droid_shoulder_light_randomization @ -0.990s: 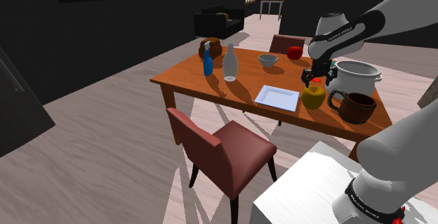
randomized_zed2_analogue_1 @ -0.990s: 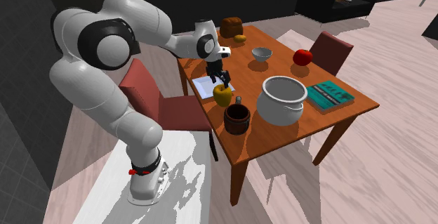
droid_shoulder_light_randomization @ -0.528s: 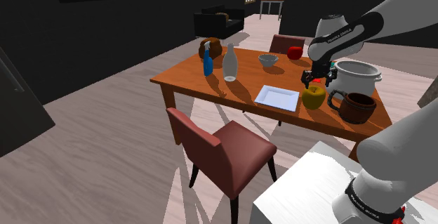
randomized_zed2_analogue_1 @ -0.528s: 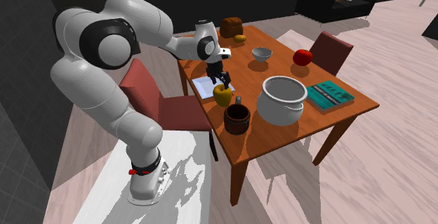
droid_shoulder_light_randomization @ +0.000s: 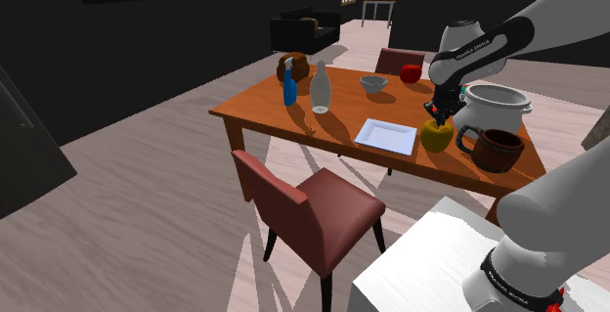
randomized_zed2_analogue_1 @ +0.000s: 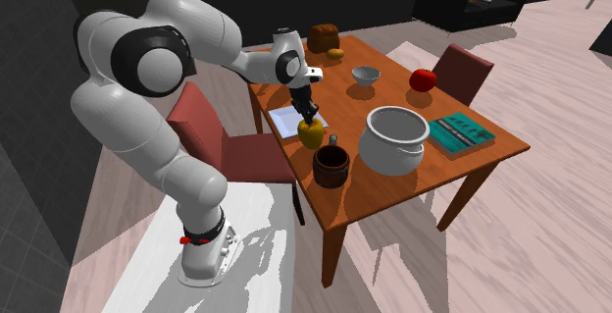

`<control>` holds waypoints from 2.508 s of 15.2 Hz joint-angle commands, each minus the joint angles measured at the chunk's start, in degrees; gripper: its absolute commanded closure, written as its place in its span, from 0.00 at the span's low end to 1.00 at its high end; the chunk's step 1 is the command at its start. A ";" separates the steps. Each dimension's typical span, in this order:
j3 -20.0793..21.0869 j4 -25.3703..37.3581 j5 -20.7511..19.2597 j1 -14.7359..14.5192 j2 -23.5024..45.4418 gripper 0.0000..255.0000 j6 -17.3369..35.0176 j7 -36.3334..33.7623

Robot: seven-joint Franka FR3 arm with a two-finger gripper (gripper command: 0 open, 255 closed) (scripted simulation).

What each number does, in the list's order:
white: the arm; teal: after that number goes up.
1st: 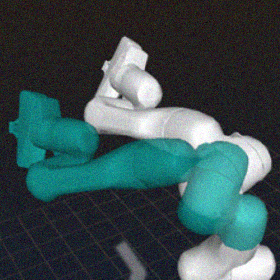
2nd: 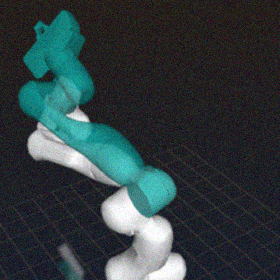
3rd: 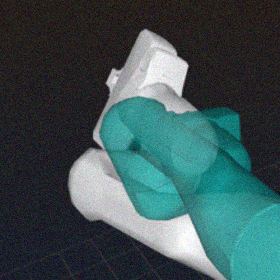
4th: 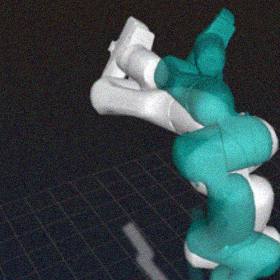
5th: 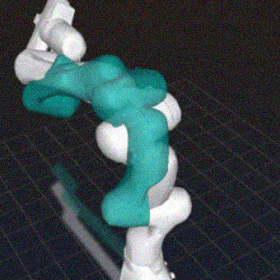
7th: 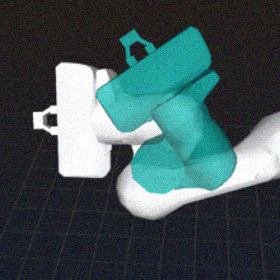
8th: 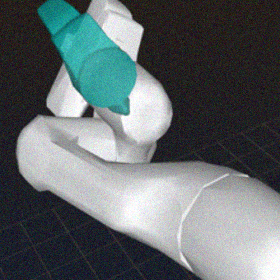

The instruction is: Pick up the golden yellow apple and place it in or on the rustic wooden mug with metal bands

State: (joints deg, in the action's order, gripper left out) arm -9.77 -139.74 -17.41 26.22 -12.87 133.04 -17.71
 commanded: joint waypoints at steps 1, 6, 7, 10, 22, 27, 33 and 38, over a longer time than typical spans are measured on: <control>0.00 -0.01 0.00 0.00 0.00 1.00 0.00 0.00; 0.12 1.24 0.39 -0.13 -1.23 1.00 -2.44 0.53; 0.16 1.68 0.51 -0.17 -1.61 1.00 -3.26 0.71; 0.29 3.08 0.87 -0.29 -2.67 1.00 -5.69 1.21; 0.84 9.70 2.09 -0.71 -5.65 1.00 -15.15 3.06; 1.07 12.93 2.51 -0.85 -6.30 1.00 -19.00 3.79; 1.33 17.19 2.97 -1.00 -6.66 1.00 -23.55 4.64; 1.53 21.05 3.32 -1.11 -6.61 1.00 -27.30 5.34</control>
State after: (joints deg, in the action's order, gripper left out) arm -8.24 -119.54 -14.15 25.11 -19.48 106.57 -12.58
